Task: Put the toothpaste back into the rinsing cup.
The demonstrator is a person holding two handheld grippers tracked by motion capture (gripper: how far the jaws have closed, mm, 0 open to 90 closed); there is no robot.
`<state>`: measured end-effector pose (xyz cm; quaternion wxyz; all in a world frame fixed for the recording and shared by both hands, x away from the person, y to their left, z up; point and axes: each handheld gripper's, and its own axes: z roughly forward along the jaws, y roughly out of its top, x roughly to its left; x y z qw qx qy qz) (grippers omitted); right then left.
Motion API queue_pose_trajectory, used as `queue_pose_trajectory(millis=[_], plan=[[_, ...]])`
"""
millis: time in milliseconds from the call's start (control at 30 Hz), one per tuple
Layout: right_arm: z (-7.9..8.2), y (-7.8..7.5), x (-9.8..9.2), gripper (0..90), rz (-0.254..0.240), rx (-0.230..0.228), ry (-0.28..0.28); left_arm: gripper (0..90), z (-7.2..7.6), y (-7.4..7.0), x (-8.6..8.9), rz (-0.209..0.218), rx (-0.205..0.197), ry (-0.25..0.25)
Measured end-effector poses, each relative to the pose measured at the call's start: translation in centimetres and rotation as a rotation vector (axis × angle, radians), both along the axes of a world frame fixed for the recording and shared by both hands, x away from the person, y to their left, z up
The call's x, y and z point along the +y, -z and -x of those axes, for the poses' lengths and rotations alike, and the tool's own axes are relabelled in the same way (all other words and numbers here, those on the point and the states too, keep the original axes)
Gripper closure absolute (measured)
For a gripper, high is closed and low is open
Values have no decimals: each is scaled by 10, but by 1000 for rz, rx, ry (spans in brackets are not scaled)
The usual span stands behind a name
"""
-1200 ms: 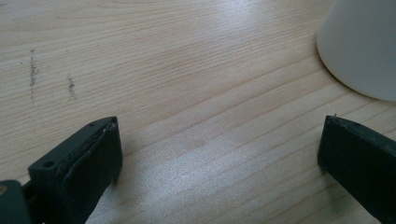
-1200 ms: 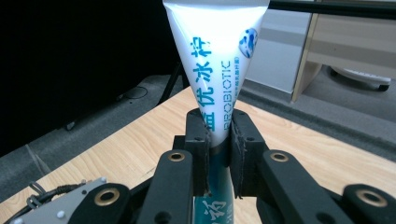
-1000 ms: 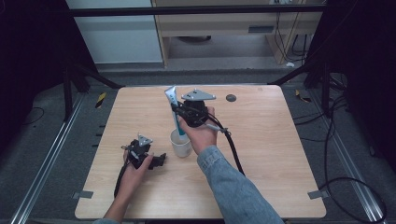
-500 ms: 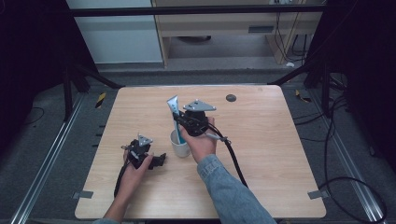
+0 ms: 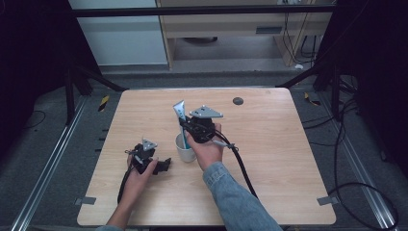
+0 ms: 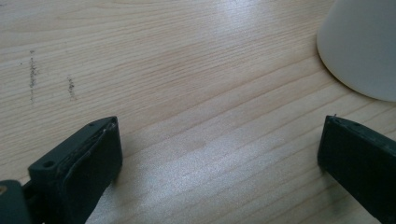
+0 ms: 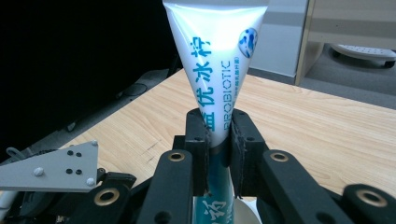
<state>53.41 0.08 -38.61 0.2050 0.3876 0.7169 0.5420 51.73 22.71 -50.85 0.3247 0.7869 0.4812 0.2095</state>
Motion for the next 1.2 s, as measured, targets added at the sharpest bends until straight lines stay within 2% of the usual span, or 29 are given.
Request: queue_pose_trajectory(millis=[400, 967, 1200], plan=[[10, 11, 6, 790, 20, -43, 41, 0, 0, 0, 0, 0, 0, 0], [14, 25, 7, 788, 41, -47, 48, 0, 0, 0, 0, -2, 1, 1], [12, 33, 7, 787, 41, -31, 58, 0, 0, 0, 0, -5, 2, 3]])
